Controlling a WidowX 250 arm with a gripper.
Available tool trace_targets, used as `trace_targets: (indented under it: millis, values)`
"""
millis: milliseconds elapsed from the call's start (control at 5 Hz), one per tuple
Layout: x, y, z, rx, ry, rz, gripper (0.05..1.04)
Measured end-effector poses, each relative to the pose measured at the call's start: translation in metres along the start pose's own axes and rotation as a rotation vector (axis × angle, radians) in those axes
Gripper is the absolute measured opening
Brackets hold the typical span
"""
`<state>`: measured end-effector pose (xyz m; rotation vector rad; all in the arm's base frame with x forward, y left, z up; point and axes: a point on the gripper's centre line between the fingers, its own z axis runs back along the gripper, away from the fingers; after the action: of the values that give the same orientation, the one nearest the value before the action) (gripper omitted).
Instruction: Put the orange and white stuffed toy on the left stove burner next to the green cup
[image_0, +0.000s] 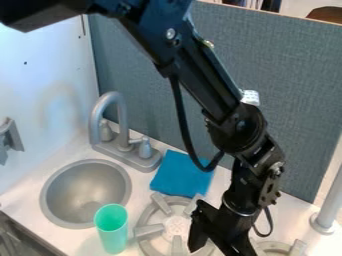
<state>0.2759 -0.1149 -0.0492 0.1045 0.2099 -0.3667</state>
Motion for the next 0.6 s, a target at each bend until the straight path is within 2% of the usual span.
trace_targets:
  millis: [200,600]
  values:
    - [-0.005,0.0,-0.014,0.002,0.04,-0.004,1.006]
    - [-0.003,0.006,-0.025,0.003,0.013,-0.048,1.006]
